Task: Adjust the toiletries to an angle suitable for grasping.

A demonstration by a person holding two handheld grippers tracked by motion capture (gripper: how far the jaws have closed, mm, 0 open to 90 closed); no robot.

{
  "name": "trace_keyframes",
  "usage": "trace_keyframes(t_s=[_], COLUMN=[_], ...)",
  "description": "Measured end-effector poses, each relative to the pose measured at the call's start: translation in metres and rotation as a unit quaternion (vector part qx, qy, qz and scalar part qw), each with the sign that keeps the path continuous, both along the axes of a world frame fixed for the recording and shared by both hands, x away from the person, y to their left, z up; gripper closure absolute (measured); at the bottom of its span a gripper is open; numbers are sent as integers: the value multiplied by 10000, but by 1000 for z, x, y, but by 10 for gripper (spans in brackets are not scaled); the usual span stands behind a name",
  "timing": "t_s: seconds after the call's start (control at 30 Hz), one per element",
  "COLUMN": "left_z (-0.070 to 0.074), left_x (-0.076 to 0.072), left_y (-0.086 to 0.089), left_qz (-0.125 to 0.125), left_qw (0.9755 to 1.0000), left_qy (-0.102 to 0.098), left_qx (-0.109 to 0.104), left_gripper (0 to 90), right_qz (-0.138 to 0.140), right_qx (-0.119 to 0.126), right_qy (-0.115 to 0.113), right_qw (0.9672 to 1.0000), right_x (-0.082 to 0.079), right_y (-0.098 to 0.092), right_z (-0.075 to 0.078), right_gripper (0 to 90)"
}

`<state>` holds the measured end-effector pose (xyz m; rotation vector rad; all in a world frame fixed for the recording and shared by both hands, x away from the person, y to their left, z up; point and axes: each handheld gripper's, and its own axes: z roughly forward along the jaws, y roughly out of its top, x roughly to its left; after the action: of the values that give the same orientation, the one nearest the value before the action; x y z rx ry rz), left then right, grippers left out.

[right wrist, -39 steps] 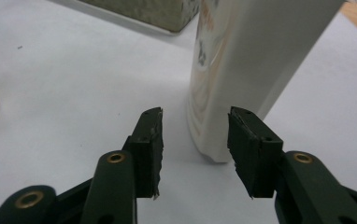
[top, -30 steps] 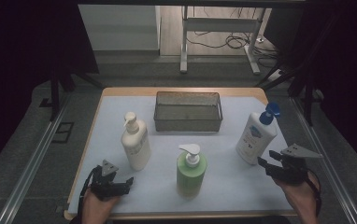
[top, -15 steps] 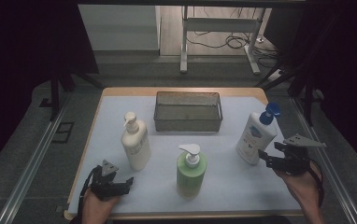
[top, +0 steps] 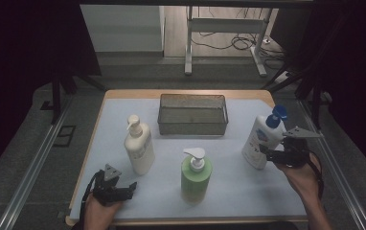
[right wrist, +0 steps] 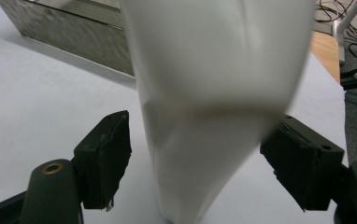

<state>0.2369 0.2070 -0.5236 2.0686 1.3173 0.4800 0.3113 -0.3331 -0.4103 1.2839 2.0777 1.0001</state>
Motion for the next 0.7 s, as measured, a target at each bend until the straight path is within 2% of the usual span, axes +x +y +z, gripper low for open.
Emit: trace_keyframes(t_s=[0.17, 0.43, 0.6, 0.7], left_z=[0, 0, 0, 0], left_x=[0, 0, 0, 0], left_y=[0, 0, 0, 0], left_qz=[-1, -2, -2, -3], left_qw=[10000, 10000, 10000, 10000], left_qy=[2, 1, 2, 3], left_qx=[-1, 2, 1, 1], left_gripper=[123, 123, 123, 123], right_qz=[39, 86, 89, 107], right_qx=[-25, -7, 54, 69], right_qy=[18, 10, -37, -94], right_qw=[10000, 10000, 9999, 9999], right_x=[12, 19, 21, 21], right_y=[6, 9, 10, 12], right_z=[-4, -10, -9, -3], right_gripper=[249, 280, 296, 311])
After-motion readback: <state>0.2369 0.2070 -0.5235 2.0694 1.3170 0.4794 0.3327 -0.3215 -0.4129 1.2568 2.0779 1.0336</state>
